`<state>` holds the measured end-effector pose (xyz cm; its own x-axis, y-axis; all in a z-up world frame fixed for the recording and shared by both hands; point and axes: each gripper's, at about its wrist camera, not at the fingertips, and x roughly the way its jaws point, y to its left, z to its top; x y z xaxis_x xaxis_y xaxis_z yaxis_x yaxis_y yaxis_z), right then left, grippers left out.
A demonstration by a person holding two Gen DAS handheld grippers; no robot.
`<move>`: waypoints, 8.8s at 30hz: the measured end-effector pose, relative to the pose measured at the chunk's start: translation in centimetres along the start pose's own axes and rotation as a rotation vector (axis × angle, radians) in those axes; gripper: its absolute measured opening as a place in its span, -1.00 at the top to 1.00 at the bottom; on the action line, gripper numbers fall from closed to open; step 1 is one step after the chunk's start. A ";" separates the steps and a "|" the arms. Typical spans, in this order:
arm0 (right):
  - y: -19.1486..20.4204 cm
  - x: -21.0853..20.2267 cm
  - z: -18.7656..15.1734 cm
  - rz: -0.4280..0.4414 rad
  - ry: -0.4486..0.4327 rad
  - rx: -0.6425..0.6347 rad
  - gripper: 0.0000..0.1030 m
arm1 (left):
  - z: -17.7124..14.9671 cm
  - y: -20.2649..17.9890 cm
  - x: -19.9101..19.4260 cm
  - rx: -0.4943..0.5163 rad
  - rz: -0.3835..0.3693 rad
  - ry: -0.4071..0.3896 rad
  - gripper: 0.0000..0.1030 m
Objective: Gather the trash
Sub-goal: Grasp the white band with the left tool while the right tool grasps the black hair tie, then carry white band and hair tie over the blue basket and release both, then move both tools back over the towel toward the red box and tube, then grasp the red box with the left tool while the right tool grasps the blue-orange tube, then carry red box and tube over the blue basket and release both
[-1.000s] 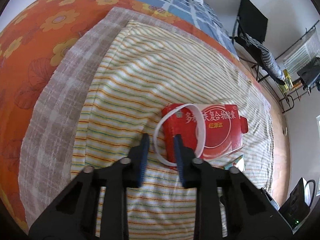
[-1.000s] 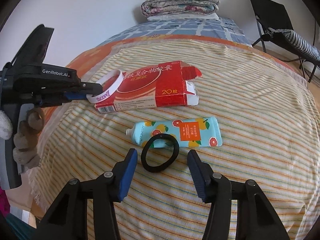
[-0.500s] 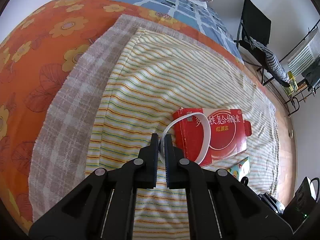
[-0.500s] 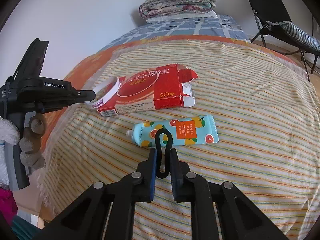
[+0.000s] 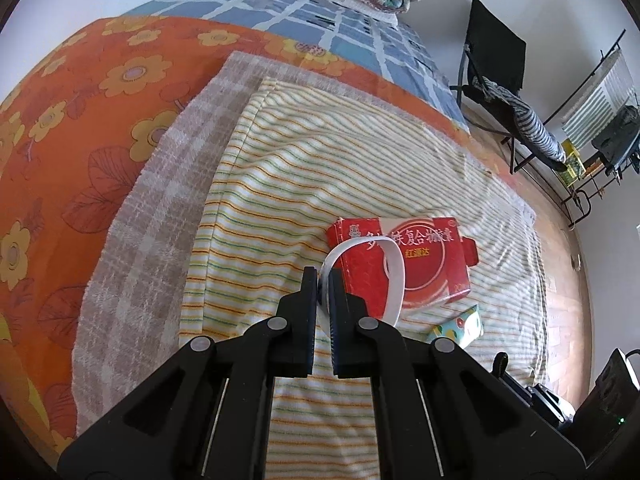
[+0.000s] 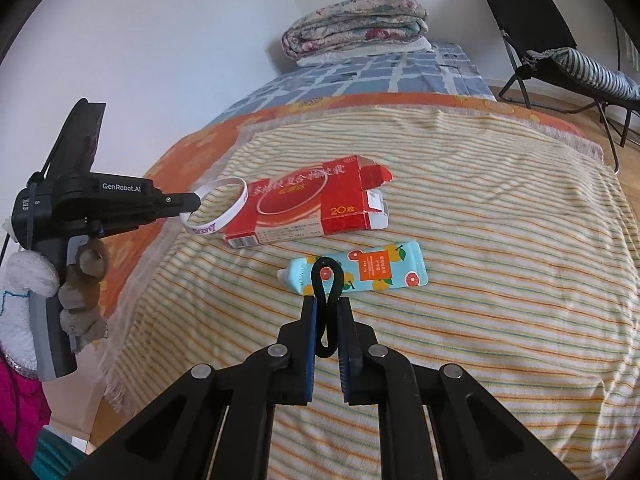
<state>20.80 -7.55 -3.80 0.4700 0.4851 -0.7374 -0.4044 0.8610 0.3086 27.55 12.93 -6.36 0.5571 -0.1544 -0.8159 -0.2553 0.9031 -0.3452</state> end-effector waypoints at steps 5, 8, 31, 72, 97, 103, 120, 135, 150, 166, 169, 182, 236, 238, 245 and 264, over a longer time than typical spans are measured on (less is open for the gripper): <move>1.0 -1.6 -0.2 0.006 -0.016 -0.021 0.86 | -0.9 -0.2 -1.8 0.032 -0.009 -0.013 0.94; 1.8 -2.6 -0.5 0.011 -0.025 -0.034 0.86 | -1.9 -0.5 -3.1 0.061 -0.010 -0.020 0.94; 7.3 -10.5 -7.9 -0.010 -0.026 -0.118 0.86 | -14.3 -2.8 -11.6 0.263 -0.076 -0.012 0.94; 6.4 -10.8 -19.0 -0.018 0.107 0.021 0.44 | -28.9 -3.9 -10.4 0.431 -0.032 0.122 0.94; 5.6 -11.1 -18.7 -0.057 0.104 0.051 -0.43 | -28.9 -3.6 -10.2 0.412 -0.032 0.130 0.05; 5.4 -11.5 -18.2 -0.080 0.088 0.064 -0.67 | -28.7 -3.6 -10.5 0.408 -0.033 0.108 -0.22; 5.9 -16.8 -14.7 -0.139 -0.038 0.123 -0.99 | -21.9 -4.9 -14.0 0.382 -0.083 0.041 -0.46; 0.3 -11.7 -8.7 -0.122 -0.043 0.157 -0.99 | -4.9 -8.5 -5.7 0.464 -0.082 0.049 -0.53; -4.9 -7.2 -8.1 -0.082 0.026 0.227 -0.95 | 6.1 -7.8 7.5 0.298 -0.067 0.123 -0.53; -4.3 -6.5 -6.8 -0.066 0.014 0.225 -0.95 | 2.0 -7.5 7.7 0.356 -0.075 0.246 -0.53; -4.3 -6.5 -6.8 -0.066 0.012 0.227 -0.95 | 0.2 -9.7 7.0 0.517 -0.004 0.227 -0.54; -5.7 -5.9 -6.2 -0.064 0.024 0.255 -0.95 | -3.5 -15.2 9.6 0.825 0.216 0.244 -0.83; -0.3 9.2 5.9 -0.024 0.109 0.228 0.78 | 2.9 -4.4 3.4 0.617 0.216 0.033 0.62; 0.5 8.7 5.8 -0.021 0.096 0.194 0.87 | 2.8 -4.1 3.0 0.603 0.214 0.025 0.64; 3.7 8.2 5.9 -0.013 0.094 0.086 0.92 | 3.1 -3.0 1.8 0.555 0.196 0.012 0.68; 6.3 2.9 3.1 -0.065 0.059 -0.013 0.90 | -0.2 -2.1 -3.7 0.514 0.138 -0.033 0.68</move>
<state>22.05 -0.23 -2.09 0.4485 0.4176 -0.7902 -0.3850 0.8882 0.2509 25.85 11.49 -2.67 0.5722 -0.0156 -0.8200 0.0876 0.9953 0.0422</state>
